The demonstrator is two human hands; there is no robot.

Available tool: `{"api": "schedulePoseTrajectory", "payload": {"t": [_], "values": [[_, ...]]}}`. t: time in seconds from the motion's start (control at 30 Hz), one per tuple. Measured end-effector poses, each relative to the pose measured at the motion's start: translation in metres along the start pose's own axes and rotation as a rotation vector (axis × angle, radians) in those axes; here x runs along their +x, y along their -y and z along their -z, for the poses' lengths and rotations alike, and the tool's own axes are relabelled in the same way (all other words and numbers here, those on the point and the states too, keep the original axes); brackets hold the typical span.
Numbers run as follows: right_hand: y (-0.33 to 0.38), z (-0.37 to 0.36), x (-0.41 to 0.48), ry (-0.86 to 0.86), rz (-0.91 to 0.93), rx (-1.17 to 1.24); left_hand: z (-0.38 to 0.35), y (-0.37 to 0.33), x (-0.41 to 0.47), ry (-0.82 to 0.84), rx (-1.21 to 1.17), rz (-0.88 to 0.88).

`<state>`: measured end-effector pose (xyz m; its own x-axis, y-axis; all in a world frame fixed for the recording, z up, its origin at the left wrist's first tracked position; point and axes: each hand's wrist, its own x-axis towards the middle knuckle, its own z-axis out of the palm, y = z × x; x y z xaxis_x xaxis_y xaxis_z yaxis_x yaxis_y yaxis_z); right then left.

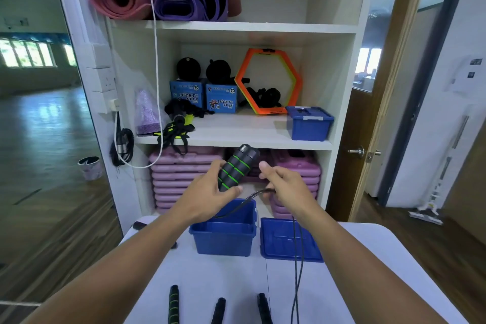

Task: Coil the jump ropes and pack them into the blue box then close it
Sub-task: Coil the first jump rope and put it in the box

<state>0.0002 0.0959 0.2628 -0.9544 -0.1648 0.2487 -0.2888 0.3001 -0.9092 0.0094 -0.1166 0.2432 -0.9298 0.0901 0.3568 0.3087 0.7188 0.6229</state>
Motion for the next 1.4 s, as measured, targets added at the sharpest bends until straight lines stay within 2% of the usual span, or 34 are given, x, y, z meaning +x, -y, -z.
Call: {"api": "schedulePoseTrajectory", "payload": {"t": [0.13,0.37,0.5,0.6,0.67,0.77,0.9,1.03,1.2,1.4], "values": [[0.004,-0.007,0.006,-0.049,0.022,-0.033,-0.008,-0.009,-0.014,0.047,0.128,-0.092],[0.001,-0.007,0.004,-0.016,0.045,-0.096,-0.009,-0.009,-0.023,0.199,0.046,-0.013],[0.004,0.000,0.000,0.007,0.065,-0.113,-0.003,-0.006,-0.023,0.213,-0.027,-0.005],[0.000,0.022,0.000,0.202,0.024,-0.204,0.004,0.001,-0.023,0.159,-0.220,0.062],[-0.005,0.038,-0.002,0.377,0.015,-0.368,0.013,0.004,-0.023,0.120,-0.389,0.124],[-0.006,0.049,-0.004,0.493,0.045,-0.459,0.027,0.005,-0.025,0.193,-0.501,0.159],[0.007,0.050,-0.002,0.520,0.094,-0.492,0.032,0.001,-0.026,0.386,-0.165,0.074],[0.023,0.046,0.001,0.490,0.201,-0.540,0.027,0.000,-0.025,0.509,0.028,0.023],[0.030,0.043,0.008,0.385,0.302,-0.491,0.022,-0.011,-0.029,0.540,0.239,-0.107],[0.008,0.038,0.013,0.338,0.246,-0.155,0.028,-0.043,-0.046,0.482,0.248,-0.153]]}}
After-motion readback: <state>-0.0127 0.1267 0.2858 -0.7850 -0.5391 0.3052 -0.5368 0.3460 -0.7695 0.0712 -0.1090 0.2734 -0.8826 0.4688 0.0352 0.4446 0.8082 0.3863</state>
